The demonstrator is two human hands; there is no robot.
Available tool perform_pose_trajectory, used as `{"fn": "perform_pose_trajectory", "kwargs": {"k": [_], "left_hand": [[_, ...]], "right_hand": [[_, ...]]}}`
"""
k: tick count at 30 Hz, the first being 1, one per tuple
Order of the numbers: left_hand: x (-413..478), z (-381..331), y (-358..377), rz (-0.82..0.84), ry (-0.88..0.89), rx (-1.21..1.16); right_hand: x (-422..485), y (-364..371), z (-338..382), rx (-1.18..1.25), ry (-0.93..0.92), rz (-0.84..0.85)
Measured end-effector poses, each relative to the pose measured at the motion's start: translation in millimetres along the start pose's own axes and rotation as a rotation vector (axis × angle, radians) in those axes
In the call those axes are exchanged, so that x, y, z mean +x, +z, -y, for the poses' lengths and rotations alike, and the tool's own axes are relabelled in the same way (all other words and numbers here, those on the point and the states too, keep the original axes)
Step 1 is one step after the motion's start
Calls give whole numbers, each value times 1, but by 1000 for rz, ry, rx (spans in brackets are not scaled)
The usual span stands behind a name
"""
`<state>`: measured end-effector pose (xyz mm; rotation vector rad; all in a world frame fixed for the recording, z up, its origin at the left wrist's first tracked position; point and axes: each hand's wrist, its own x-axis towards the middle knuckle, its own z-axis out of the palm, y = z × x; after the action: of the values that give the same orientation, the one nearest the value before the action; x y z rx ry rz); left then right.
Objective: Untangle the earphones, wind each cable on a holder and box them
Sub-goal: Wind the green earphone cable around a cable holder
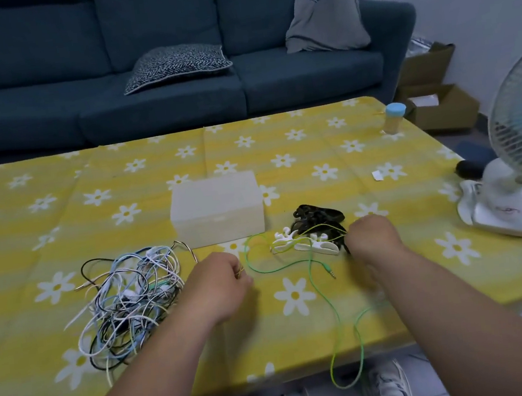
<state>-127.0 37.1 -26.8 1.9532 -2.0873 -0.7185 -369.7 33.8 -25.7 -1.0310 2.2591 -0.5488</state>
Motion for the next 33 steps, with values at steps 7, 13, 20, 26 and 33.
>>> {"fn": "perform_pose_trajectory", "kwargs": {"k": [7,13,20,26,33], "left_hand": [[2,9,-2,169,101,31],[3,15,-9,142,100,38],[7,5,-23,-242,96,-364],[3,-4,-29,-255,168,-686],[-7,-14,-36,-12,221,-1030]], "right_hand": [[4,19,-8,-185,-83,-56],[-5,14,-2,-247,19,-161],[-32,-26,41,-93,-153,-401],[-71,-17,69,-29,-633,-167],[-76,10,78,-3,-796,27]]}}
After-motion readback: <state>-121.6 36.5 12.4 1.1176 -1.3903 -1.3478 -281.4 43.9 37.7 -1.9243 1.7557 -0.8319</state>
